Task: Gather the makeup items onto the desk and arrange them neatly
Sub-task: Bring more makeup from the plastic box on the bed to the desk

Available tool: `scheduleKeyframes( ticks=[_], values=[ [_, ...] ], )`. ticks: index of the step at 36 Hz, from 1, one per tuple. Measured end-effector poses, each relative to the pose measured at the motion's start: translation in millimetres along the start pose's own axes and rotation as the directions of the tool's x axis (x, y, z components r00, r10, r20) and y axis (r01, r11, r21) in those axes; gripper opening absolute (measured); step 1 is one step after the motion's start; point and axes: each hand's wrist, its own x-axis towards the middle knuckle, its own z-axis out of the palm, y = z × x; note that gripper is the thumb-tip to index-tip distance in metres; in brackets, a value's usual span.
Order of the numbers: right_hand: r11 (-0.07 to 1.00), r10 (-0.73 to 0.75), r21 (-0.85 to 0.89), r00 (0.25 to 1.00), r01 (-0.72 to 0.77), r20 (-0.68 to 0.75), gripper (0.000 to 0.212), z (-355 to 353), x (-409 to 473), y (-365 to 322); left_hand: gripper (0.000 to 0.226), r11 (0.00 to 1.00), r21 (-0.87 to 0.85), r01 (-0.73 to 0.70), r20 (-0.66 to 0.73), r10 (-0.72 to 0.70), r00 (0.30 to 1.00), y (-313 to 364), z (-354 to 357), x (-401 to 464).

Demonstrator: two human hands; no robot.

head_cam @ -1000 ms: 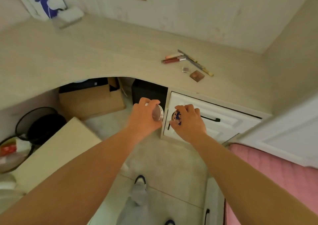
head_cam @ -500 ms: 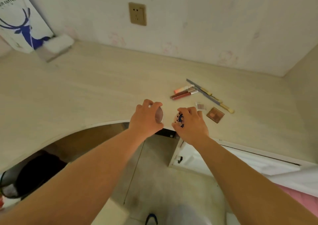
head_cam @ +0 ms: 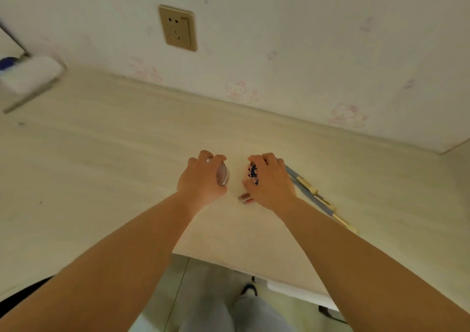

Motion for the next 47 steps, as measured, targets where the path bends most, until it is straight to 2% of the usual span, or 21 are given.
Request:
scheduleKeyframes(
  ticks=[5,11,21,32,38,47],
  values=[
    [1.0,0.019,-0.015,0.999,-0.018,0.038,0.052,10,39,0,0.066,0.998,0.057,-0.033,0.089,0.028,0.996,-6,2,46],
    [0.993,0.117,0.012,0.99,-0.118,0.085,0.053,19,79,1,0.067,0.982,0.142,-0.127,0.215,0.095,0.972,-11,0,99],
    [0.981,0.195,-0.02,0.974,-0.194,0.114,0.064,33,115,5,0.072,0.953,0.167,-0.254,0.314,0.192,0.93,-17,8,146],
    [0.974,0.21,-0.119,0.969,-0.195,0.128,0.061,41,121,7,0.074,0.925,0.18,-0.336,0.33,0.265,0.906,-12,16,156],
    [0.973,0.219,-0.103,0.964,-0.205,0.152,0.065,38,115,5,0.077,0.916,0.208,-0.343,0.357,0.255,0.898,-7,15,154],
    [0.958,0.27,-0.094,0.963,-0.269,-0.001,0.054,13,82,14,0.064,0.84,0.266,-0.472,0.231,0.42,0.878,22,5,132]
  ],
)
